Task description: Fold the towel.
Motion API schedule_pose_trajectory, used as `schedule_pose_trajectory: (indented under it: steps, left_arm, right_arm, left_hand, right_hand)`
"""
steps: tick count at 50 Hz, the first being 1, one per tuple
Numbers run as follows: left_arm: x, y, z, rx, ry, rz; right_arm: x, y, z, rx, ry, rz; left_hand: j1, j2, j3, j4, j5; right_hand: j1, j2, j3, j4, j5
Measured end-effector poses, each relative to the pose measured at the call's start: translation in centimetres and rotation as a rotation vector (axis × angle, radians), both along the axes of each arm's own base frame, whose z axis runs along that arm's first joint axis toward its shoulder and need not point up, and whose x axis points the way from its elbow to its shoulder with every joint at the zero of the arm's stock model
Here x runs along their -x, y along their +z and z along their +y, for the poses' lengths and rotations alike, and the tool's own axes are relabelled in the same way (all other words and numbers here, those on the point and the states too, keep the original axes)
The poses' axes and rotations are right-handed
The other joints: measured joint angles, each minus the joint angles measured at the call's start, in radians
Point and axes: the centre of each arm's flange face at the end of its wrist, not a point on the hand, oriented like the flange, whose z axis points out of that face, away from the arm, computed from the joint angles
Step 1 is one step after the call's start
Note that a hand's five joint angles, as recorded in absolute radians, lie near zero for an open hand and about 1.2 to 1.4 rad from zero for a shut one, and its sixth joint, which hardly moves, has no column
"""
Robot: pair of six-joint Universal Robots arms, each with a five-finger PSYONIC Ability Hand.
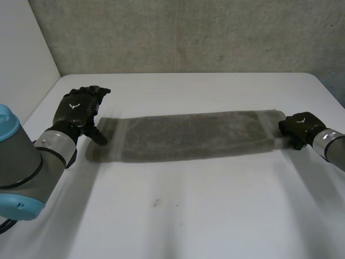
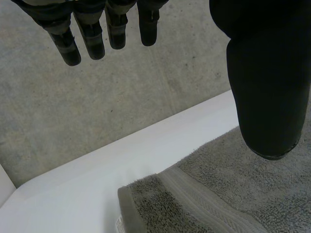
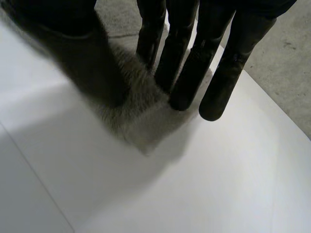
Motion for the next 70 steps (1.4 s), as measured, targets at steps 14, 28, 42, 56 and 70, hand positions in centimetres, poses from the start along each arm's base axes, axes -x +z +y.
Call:
schedule_pose_trajectory:
  steps: [14,28,42,56,70]
  left_arm:
    - [0.0,-0.1,0.0,-0.001,-0.001,0.0]
    - [-0.1,-0.4,0.2,-0.008,0.001,-0.002]
    - [-0.2,-0.3,0.1,0.003,0.005,0.002]
    - [-0.4,-0.6,0.2,0.005,0.009,0.001]
    - [-0.2,-0.7,0.4,0.009,0.002,0.001]
  right_arm:
    - [4.6,0.3,-1.8,0.04,-0.109,0.066]
    - [10.9,7.7,-4.2,0.236,-0.222,0.196]
    - [-15.0,11.7,3.4,0.382,0.263,0.05]
    - [-28.4,2.1,17.3,0.29,0.676,0.055]
    - [-23.3,5.2,14.9,0.24,0.564,0.099]
  left_hand:
    - [0.0,0.0,0.0,0.0,0.0]
    - [0.0,0.0,0.0,0.0,0.0]
    - [0.0,0.0,0.0,0.0,0.0]
    - [0.0,0.0,0.0,0.0,0.001]
    - [0.0,0.0,0.0,0.0,0.001]
  right_hand:
    - [0.129,0.124,0.154,0.154,0.159]
    - [0.134,0.124,0.154,0.154,0.159]
    - [0.142,0.132,0.167,0.154,0.159]
    - [0.142,0.132,0.167,0.154,0.159]
    - [-0.951,-0.945,-0.934,-0.925,-0.944]
